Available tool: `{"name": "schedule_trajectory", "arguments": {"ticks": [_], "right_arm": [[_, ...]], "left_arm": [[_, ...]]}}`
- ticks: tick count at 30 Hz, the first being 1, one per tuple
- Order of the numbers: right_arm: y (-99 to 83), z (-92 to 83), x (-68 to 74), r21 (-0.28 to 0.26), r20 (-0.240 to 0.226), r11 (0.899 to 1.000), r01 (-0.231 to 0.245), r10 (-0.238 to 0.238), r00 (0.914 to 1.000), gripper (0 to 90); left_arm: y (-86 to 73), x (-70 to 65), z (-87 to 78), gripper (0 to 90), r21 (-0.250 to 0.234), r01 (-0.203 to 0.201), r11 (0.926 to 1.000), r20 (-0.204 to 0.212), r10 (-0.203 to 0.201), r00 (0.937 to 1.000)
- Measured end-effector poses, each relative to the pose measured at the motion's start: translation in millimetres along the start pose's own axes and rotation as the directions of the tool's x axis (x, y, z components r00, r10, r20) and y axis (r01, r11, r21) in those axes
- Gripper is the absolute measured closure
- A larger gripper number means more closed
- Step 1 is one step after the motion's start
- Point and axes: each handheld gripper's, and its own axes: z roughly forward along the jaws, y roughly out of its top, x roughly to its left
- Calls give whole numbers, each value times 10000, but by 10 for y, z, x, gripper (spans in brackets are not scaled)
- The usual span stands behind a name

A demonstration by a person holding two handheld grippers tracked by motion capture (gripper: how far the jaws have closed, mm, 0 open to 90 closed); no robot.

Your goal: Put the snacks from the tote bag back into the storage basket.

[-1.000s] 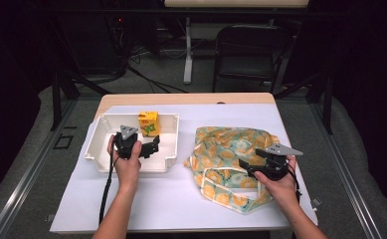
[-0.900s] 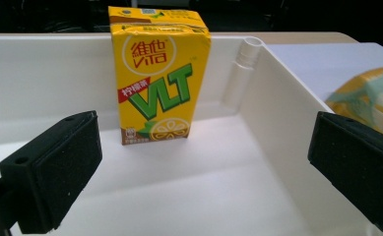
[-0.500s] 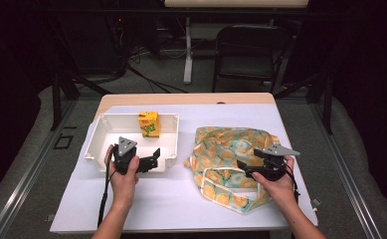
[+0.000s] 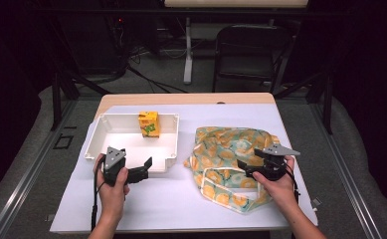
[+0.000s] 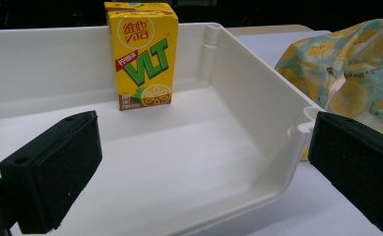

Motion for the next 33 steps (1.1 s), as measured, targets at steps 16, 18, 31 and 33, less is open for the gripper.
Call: {"name": "schedule_trajectory", "arguments": {"ticks": [16, 18, 31, 33], "right_arm": [[8, 5, 7, -62, 92, 10000, -26, 27, 10000, 143], [10, 1, 5, -21, 129, 10000, 18, -17, 9999, 143], [18, -24, -32, -108, 108, 9999, 58, -56, 9999, 143], [16, -20, -37, -93, 129, 10000, 15, -14, 9999, 143]], "left_arm": [[-229, 335, -445, 0, -12, -127, 9999, -351, 126, 9993], [-245, 383, -494, 0, 17, -68, 10000, -485, 69, 9988], [-355, 618, -617, 0, -17, 146, 9999, -1356, -147, 9907], [-378, 630, -617, 0, 30, 152, 9999, -1433, -146, 9896]]}}
